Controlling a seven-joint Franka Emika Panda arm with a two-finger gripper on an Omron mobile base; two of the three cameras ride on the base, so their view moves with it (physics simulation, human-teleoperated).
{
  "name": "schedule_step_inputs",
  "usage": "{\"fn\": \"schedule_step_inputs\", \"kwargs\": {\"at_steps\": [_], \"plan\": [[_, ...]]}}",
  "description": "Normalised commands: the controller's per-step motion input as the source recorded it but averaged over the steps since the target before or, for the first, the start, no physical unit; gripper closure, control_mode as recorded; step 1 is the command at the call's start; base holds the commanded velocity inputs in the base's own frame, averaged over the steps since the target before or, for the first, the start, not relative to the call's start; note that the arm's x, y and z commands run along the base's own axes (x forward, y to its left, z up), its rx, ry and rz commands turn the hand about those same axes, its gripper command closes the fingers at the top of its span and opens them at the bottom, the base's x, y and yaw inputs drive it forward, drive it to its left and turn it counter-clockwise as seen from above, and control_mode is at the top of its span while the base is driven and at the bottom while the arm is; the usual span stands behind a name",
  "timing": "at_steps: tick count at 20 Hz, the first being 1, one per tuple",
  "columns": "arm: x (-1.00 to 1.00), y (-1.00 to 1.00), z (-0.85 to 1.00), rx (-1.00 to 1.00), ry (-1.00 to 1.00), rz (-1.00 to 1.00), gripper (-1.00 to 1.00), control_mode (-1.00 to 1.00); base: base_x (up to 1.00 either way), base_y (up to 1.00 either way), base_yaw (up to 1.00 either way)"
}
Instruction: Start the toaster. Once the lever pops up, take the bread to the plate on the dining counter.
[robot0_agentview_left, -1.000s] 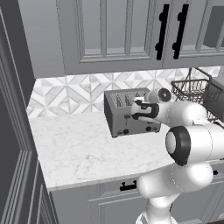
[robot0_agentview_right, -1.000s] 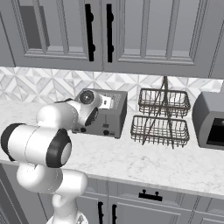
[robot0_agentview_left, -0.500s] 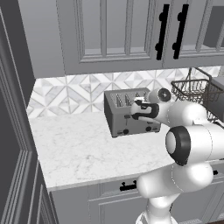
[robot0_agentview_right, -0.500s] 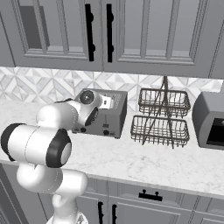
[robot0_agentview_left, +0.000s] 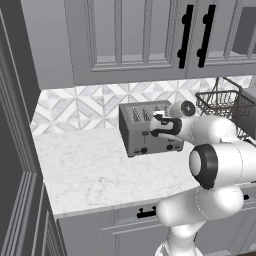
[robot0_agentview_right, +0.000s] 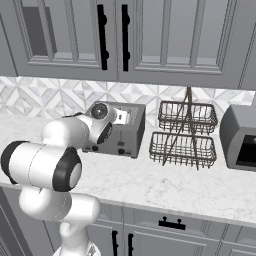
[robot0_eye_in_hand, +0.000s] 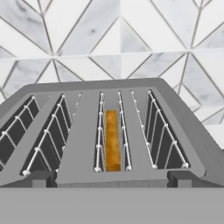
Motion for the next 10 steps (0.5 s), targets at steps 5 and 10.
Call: {"fn": "schedule_step_inputs", "kwargs": {"at_steps": [5,10], "plan": [[0.00,0.00,0.00,0.00,0.00,0.00,-1.00,-1.00,0.00,0.00,0.00],[0.00,0.00,0.00,0.00,0.00,0.00,-1.00,-1.00,0.00,0.00,0.00]]}}
